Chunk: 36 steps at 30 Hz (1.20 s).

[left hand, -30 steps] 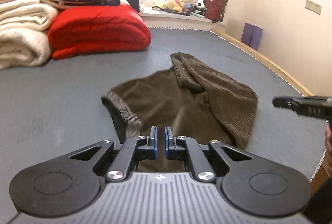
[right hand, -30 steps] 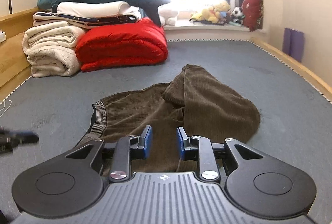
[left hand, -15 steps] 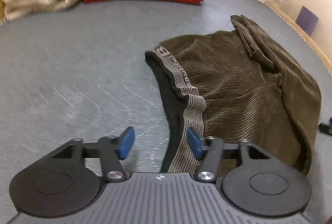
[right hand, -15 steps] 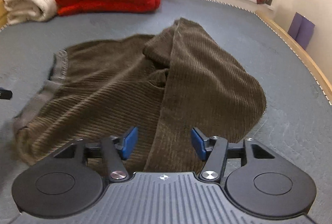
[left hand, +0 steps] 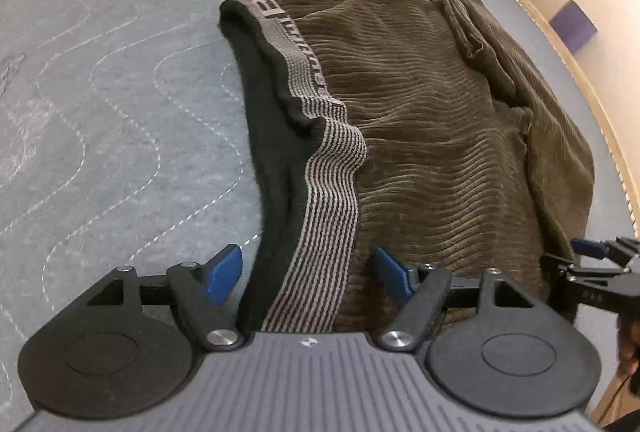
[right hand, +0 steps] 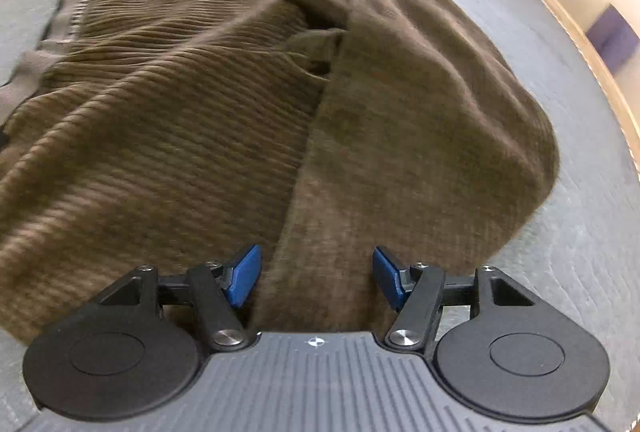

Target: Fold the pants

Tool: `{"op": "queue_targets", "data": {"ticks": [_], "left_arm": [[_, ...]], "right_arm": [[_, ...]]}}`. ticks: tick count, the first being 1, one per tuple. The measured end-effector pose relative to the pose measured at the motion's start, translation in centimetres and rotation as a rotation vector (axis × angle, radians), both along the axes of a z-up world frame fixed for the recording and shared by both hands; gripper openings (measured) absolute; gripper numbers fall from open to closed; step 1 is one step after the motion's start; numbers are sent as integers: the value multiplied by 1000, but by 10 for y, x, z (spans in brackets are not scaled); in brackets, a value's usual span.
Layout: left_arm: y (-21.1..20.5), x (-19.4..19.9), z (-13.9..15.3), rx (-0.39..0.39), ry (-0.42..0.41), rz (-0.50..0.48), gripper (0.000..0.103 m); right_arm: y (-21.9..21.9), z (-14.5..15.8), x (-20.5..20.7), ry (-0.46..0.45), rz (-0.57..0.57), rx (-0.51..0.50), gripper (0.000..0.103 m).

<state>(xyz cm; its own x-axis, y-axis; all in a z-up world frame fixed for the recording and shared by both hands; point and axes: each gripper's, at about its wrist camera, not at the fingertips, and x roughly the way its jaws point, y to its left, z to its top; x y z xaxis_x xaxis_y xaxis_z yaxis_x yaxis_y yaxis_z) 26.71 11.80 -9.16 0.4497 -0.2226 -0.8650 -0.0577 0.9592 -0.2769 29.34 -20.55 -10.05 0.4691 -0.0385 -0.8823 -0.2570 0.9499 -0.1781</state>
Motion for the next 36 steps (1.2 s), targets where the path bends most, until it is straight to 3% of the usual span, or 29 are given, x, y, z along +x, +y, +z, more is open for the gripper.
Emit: {"op": "queue_targets", "data": {"ticks": [4, 6, 8, 9, 10, 17, 22, 26, 30, 35, 36], "left_arm": [[-11, -1, -1, 28, -31, -37, 71], [-21, -4, -1, 94, -43, -88, 59], [-25, -7, 2, 126, -50, -104, 48], [-24, -9, 4, 121, -53, -103, 39], [-22, -12, 9, 117, -62, -104, 37], [-17, -42, 45, 83, -144, -130, 29], [-3, -67, 60, 51, -117, -111, 27], [19, -89, 69, 64, -92, -75, 26], [46, -115, 73, 48, -30, -64, 26], [79, -140, 74, 44, 28, -84, 27], [84, -144, 73, 32, 39, -90, 29]], "right_arm": [[-8, -2, -1, -10, 5, -5, 60], [-11, 0, -3, -9, 11, -2, 48], [-12, 2, -7, -11, 22, -2, 18], [-12, 2, -7, -11, 31, -1, 13], [-12, 4, -10, -10, 37, 1, 8], [-27, 40, -41, -104, 85, 20, 7], [-33, 71, -76, -196, 136, 81, 7], [-19, 78, -107, -176, 266, 85, 7], [-11, 85, -145, -173, 449, 184, 7], [-11, 82, -178, -29, 615, 296, 8], [-9, 79, -183, -8, 642, 277, 9]]}}
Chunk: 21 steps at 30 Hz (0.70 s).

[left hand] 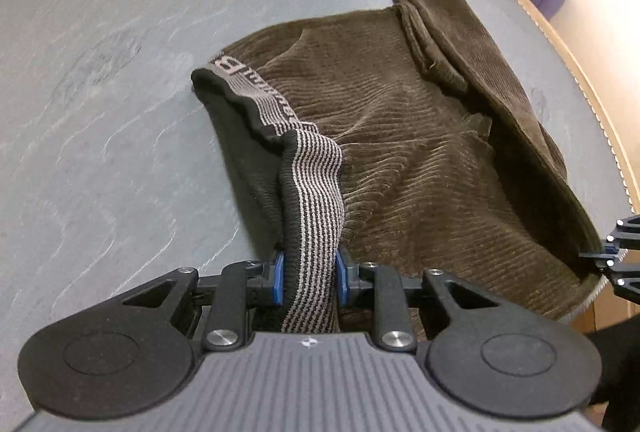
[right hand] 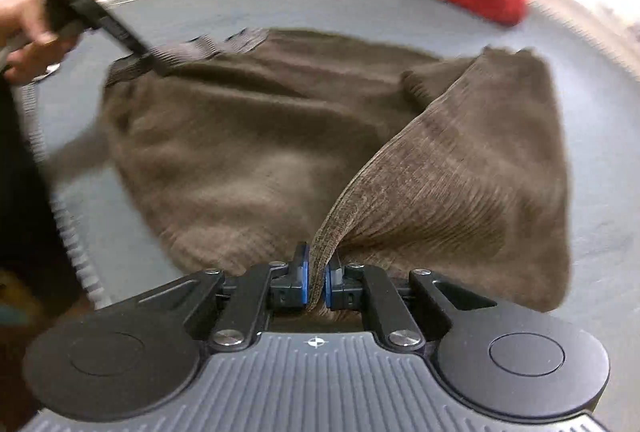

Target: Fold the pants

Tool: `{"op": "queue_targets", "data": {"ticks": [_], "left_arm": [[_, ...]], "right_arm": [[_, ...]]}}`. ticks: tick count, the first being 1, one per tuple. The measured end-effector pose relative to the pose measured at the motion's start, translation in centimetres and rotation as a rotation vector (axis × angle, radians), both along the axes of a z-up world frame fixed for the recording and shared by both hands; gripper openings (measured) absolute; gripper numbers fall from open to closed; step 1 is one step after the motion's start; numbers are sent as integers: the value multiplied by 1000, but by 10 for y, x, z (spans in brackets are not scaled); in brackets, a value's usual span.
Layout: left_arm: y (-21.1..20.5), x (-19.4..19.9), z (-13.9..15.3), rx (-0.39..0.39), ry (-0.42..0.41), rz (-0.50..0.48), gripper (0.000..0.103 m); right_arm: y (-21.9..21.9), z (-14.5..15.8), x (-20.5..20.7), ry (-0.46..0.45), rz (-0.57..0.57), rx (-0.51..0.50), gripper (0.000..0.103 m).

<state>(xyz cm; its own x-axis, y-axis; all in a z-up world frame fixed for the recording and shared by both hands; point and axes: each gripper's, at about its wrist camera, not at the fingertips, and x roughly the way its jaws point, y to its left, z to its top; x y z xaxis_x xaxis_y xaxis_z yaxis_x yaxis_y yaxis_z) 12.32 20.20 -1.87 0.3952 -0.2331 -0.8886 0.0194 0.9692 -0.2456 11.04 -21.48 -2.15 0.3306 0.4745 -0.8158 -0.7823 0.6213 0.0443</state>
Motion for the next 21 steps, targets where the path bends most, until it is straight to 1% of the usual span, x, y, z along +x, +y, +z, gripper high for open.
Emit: {"op": "queue_targets", "data": {"ticks": [2, 3, 4, 5, 6, 7, 8, 9, 11, 13, 15, 17, 18, 19, 20, 21], "left_arm": [[2, -2, -2, -13, 13, -22, 32], [-1, -1, 1, 21, 8, -26, 31], [-3, -2, 4, 61, -12, -25, 31], [-8, 3, 7, 78, -30, -17, 34], [-12, 6, 12, 81, -47, 1, 37], [-14, 9, 17, 76, -63, 21, 37], [-19, 15, 20, 70, -73, 30, 39], [-20, 12, 22, 68, -82, 34, 42], [-32, 19, 21, 99, -75, 33, 45], [-45, 27, 12, 133, -28, 23, 45], [-57, 36, 2, 134, 15, 6, 45], [-70, 47, -3, 119, 29, -50, 45], [-76, 49, -3, 98, 27, -86, 45], [-82, 48, -5, 59, 26, -130, 46], [-86, 47, -7, 28, 32, -174, 49], [-91, 48, -10, 23, 41, -221, 51]], "right_arm": [[3, -1, -3, -34, 11, -44, 11], [-1, 2, 1, -26, -4, -25, 14], [-3, 6, 8, -17, -27, 3, 20], [-8, 12, 16, -18, -67, 42, 27], [-17, 20, 22, -26, -108, 73, 31], [-20, 29, 32, -38, -157, 100, 38], [-24, 33, 42, -50, -208, 126, 41], [-28, 37, 57, -58, -270, 153, 42], [-30, 42, 72, -57, -346, 183, 42], [-23, 39, 84, -66, -382, 171, 42], [-5, 30, 94, -92, -399, 118, 42], [10, 20, 103, -97, -414, 63, 42], [19, 14, 110, -86, -418, 45, 42], [28, 6, 115, -80, -420, 32, 42], [37, 0, 123, -76, -422, 17, 42], [45, -5, 129, -72, -422, 3, 42]]}}
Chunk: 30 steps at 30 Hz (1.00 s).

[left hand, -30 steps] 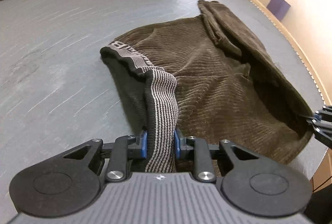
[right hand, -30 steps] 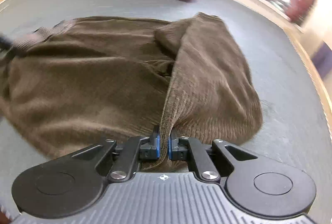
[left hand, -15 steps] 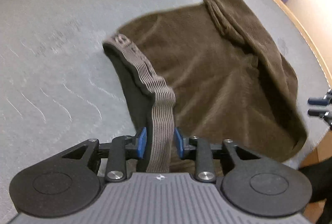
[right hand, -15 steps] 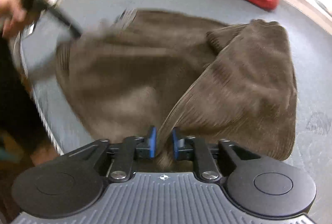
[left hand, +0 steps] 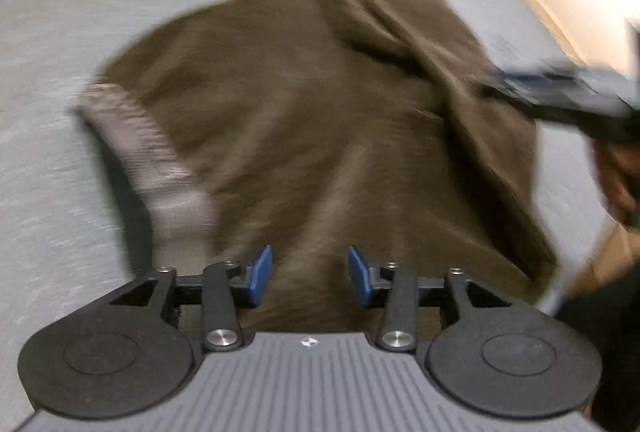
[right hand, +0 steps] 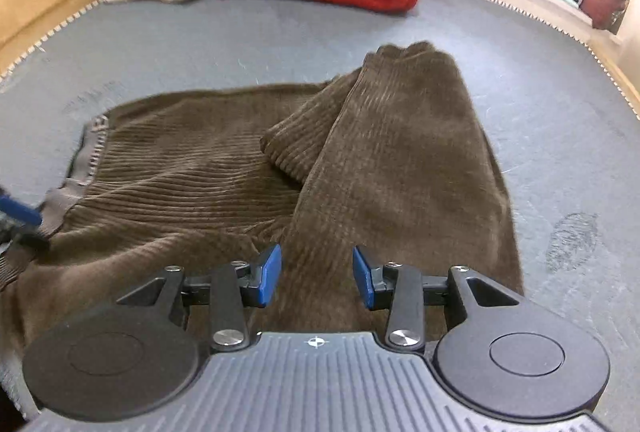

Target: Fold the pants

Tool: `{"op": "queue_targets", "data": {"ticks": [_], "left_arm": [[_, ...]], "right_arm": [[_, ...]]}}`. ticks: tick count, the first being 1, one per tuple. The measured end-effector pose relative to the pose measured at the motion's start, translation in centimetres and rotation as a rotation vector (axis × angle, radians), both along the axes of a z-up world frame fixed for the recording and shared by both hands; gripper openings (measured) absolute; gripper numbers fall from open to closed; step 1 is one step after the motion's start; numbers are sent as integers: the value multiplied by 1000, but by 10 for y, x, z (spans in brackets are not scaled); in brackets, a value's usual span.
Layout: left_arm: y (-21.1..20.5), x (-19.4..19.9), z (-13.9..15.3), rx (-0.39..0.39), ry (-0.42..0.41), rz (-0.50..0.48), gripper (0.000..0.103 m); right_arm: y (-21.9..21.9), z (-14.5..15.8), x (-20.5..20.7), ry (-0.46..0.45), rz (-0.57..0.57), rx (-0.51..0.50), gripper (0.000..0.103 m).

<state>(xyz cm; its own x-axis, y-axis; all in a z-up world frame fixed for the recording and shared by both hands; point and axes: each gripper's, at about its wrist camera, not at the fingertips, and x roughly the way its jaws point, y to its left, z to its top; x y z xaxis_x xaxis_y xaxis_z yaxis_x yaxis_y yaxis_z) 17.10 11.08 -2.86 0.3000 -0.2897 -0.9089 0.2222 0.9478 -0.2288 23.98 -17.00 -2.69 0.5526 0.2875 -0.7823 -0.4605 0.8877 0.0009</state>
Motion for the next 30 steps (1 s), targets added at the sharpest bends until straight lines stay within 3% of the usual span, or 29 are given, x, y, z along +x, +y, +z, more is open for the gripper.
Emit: {"op": "queue_targets", "data": {"ticks": [2, 4, 5, 12, 13, 14, 16, 21, 25, 30], "left_arm": [[-9, -2, -17, 87, 42, -77, 52], [-11, -3, -45, 255, 130, -116, 49], [-12, -5, -52, 294, 138, -151, 47], [0, -5, -42, 216, 112, -154, 48], [4, -6, -39, 205, 113, -148, 48], [8, -7, -37, 198, 110, -144, 48], [8, -9, -35, 198, 98, -144, 48], [4, -15, -15, 204, 14, -127, 51], [5, -23, 1, 185, -37, -102, 51], [-2, -30, 8, 215, -71, -131, 53]], "right_arm": [[11, -6, 12, 12, 8, -16, 42], [24, -12, 18, 14, 10, -35, 44], [30, -16, 23, 19, 8, -51, 44], [42, -41, 45, 66, 15, -105, 41], [40, -39, 44, 50, 27, -103, 22], [35, -36, 42, 47, 27, -96, 12], [16, -25, 38, 31, -4, -67, 10], [-54, -5, 11, 20, -47, -9, 7], [-134, -7, -31, 51, -107, 8, 6], [-230, -34, -91, 201, -219, 20, 0]]}}
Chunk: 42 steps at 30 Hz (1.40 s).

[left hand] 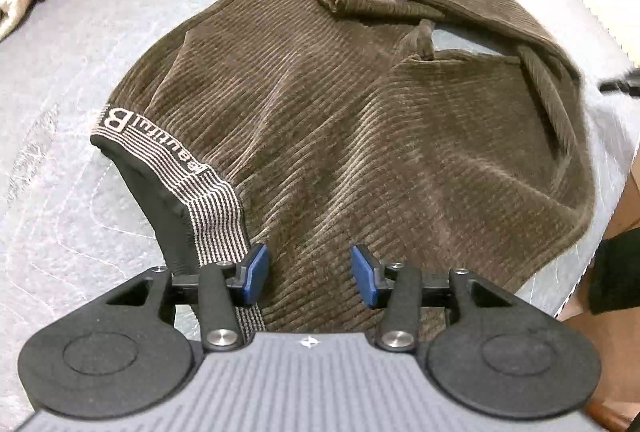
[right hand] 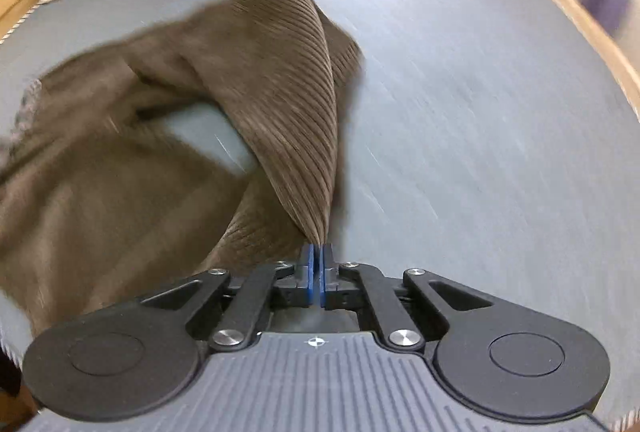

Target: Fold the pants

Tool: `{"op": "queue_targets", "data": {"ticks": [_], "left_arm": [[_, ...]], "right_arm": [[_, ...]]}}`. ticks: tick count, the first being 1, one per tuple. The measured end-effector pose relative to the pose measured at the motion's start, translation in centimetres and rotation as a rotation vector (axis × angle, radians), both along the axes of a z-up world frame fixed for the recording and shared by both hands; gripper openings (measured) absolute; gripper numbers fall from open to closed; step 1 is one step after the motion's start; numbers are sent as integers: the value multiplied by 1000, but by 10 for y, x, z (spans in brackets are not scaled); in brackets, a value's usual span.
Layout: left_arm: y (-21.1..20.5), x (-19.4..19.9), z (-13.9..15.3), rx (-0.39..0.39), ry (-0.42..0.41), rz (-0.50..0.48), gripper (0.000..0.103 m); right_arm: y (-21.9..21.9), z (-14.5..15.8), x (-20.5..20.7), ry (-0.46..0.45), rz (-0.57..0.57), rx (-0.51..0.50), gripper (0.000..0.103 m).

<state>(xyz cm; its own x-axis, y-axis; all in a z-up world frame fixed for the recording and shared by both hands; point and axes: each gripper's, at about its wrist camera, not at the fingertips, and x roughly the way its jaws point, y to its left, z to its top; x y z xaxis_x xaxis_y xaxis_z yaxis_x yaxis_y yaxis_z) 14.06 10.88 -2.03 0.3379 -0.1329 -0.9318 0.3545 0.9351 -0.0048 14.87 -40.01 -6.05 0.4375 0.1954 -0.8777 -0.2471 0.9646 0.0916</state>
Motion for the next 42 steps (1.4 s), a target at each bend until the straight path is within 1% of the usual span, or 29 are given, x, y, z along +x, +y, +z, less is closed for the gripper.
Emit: {"op": "queue_targets", "data": {"ticks": [1, 2, 3, 4, 6, 7, 8, 9, 11, 12, 13, 14, 15, 16, 17, 18, 19, 20, 24, 26, 28, 30, 31, 32, 34, 36, 38, 41, 42], "left_arm": [[0, -1, 0, 4, -1, -6, 54], [-1, -1, -1, 9, 1, -8, 55], [-3, 1, -4, 11, 1, -6, 55], [-4, 3, -5, 13, 4, -1, 55], [-8, 7, -7, 13, 11, 7, 55], [-11, 10, -8, 12, 12, 12, 55], [-14, 12, -8, 5, 15, 15, 55], [-17, 15, -9, -5, 20, 18, 55], [-22, 19, -10, -22, 31, 22, 55], [-25, 20, -12, -29, 36, 18, 55], [-27, 23, -16, -30, 48, 8, 55], [-28, 26, -24, -7, 80, 0, 55], [-28, 28, -35, 40, 120, -3, 52], [-29, 28, -52, 134, 171, -15, 51], [-29, 26, -60, 175, 184, -44, 51], [-30, 25, -60, 175, 173, -63, 51], [-28, 27, -59, 160, 181, -47, 51], [-25, 28, -60, 144, 187, -33, 51], [-24, 28, -61, 127, 183, -28, 51], [-23, 30, -62, 117, 192, -17, 51], [-23, 32, -62, 113, 199, -10, 52], [-20, 36, -63, 114, 207, -2, 52], [-19, 37, -64, 115, 210, 2, 52], [-18, 37, -64, 114, 211, 3, 52], [-19, 38, -63, 110, 210, 2, 52], [-19, 38, -63, 106, 208, 1, 52], [-19, 37, -63, 104, 205, 3, 53], [-22, 33, -64, 109, 197, 11, 53], [-23, 32, -65, 115, 194, 13, 53]], "right_arm": [[-14, -5, -10, 27, -14, 8, 0], [-24, -8, -19, 26, -31, -7, 0], [-33, -8, -24, 8, -61, -22, 0], [-40, -3, -27, -18, -102, -1, 4], [-48, 13, -27, -113, -172, 65, 4], [-45, 21, -25, -164, -186, 74, 4], [-40, 29, -22, -207, -186, 80, 7], [-27, 36, -15, -243, -171, 86, 10], [-3, 43, -2, -287, -127, 83, 22], [18, 45, 10, -299, -97, 73, 28], [36, 46, 20, -302, -68, 65, 31], [52, 45, 30, -302, -42, 62, 31], [70, 45, 42, -304, -5, 62, 31], [88, 44, 51, -306, 30, 57, 32], [102, 42, 59, -306, 59, 45, 34], [120, 39, 68, -303, 98, 19, 36], [135, 36, 77, -299, 126, -8, 42], [147, 34, 85, -295, 144, -33, 45], [192, 21, 118, -278, 219, -100, 50], [210, 13, 123, -280, 260, -170, 52], [229, 3, 128, -269, 302, -263, 52], [234, -3, 125, -271, 336, -297, 48], [235, -6, 125, -269, 334, -326, 29], [234, -7, 127, -260, 322, -344, 7], [226, -3, 128, -258, 276, -287, 7], [197, 14, 126, -267, 179, -196, 7], [165, 32, 119, -317, 84, -143, 6], [93, 63, 100, -408, -131, -35, 6], [60, 72, 89, -439, -238, 1, 6]]}}
